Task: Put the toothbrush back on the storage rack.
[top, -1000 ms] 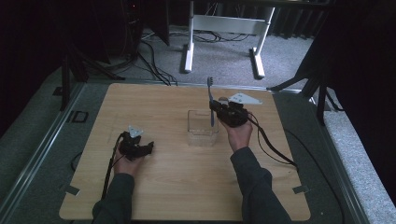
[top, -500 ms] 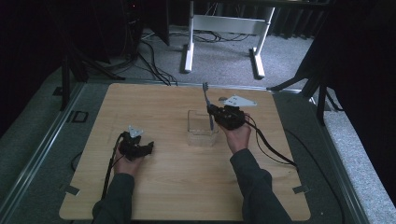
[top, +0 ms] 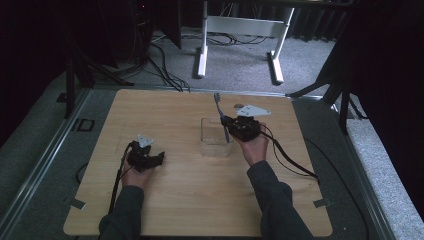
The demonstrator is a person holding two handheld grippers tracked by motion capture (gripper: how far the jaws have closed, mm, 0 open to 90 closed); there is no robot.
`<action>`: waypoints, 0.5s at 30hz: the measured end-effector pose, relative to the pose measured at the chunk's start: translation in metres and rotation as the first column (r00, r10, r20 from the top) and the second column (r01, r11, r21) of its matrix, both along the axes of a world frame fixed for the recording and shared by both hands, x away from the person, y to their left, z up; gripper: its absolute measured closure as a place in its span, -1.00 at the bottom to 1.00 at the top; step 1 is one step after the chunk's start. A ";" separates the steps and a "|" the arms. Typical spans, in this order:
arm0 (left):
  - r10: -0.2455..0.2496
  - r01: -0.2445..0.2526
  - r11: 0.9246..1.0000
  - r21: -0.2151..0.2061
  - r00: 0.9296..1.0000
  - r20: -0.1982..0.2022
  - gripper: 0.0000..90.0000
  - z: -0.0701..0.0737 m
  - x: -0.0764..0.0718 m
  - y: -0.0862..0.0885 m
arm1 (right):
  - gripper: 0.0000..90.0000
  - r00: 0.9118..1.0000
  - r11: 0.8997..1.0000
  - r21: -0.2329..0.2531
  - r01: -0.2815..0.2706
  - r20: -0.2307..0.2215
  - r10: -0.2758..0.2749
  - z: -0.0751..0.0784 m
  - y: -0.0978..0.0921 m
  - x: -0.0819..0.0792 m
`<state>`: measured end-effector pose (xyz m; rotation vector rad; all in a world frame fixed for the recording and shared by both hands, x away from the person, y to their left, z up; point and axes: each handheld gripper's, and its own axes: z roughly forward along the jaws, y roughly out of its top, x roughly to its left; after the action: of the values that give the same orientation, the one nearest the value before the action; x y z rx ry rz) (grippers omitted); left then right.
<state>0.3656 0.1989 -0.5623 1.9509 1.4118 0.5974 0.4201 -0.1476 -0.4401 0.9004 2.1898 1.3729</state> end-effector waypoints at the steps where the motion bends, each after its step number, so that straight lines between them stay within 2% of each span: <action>1: 0.000 0.000 1.000 0.000 1.000 0.001 -0.29 0.000 0.000 0.000 | 0.82 1.000 1.000 0.000 0.000 -0.008 0.000 -0.001 -0.001 0.000; 8: 0.001 -0.001 1.000 0.000 1.000 0.000 -0.29 0.000 0.000 0.000 | 0.82 0.999 0.999 -0.038 -0.007 -0.032 0.006 -0.007 -0.003 0.001; 15: 0.001 -0.001 1.000 0.000 1.000 0.001 -0.29 0.000 0.000 0.000 | 0.81 0.999 0.996 -0.081 -0.025 -0.036 0.022 -0.012 -0.002 -0.002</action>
<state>0.3656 0.1988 -0.5624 1.9496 1.4118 0.5987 0.4183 -0.1494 -0.4519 0.8777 2.2725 1.2773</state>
